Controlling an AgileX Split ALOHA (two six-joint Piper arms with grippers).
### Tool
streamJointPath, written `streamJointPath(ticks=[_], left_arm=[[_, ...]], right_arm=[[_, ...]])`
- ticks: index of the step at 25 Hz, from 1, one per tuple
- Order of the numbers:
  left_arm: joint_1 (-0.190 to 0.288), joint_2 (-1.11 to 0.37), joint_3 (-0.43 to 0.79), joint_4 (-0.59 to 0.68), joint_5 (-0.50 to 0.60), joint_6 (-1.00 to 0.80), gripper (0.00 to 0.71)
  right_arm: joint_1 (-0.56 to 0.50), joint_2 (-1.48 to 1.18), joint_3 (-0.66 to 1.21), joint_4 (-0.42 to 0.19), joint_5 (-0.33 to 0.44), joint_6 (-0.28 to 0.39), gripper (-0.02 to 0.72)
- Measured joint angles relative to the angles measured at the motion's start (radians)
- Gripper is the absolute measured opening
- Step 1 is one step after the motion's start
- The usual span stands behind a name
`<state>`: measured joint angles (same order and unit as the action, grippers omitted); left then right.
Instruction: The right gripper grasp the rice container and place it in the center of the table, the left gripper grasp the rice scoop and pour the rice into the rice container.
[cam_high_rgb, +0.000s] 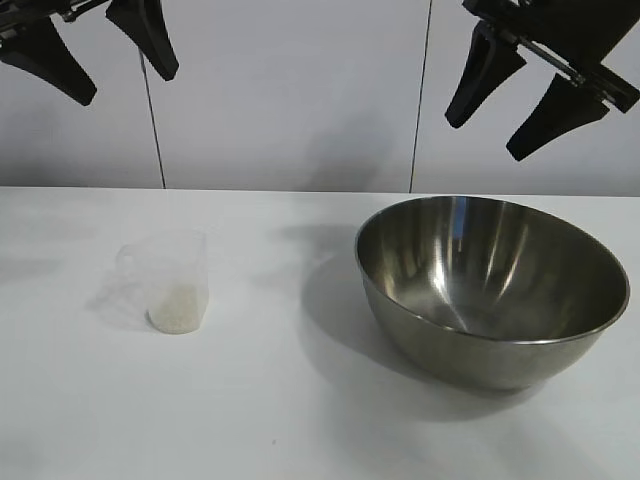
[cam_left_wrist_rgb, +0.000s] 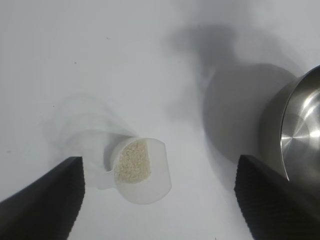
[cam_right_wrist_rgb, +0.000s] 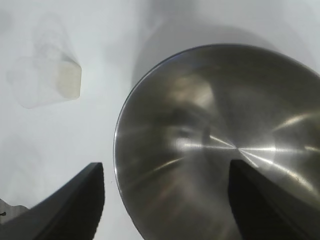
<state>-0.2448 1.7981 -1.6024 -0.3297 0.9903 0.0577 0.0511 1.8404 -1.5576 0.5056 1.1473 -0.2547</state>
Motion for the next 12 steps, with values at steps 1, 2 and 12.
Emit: streamJointPath(ticks=[1,2,12], left_arm=[[0.000,0.000,0.000,0.000,0.000,0.000,0.594],[0.000,0.000,0.000,0.000,0.000,0.000,0.594],[0.000,0.000,0.000,0.000,0.000,0.000,0.594]], right_arm=[[0.000,0.000,0.000,0.000,-0.010,0.000,0.484],[0.000,0.000,0.000,0.002,-0.021,0.000,0.484],[0.000,0.000,0.000,-0.080,0.045,0.000,0.484]])
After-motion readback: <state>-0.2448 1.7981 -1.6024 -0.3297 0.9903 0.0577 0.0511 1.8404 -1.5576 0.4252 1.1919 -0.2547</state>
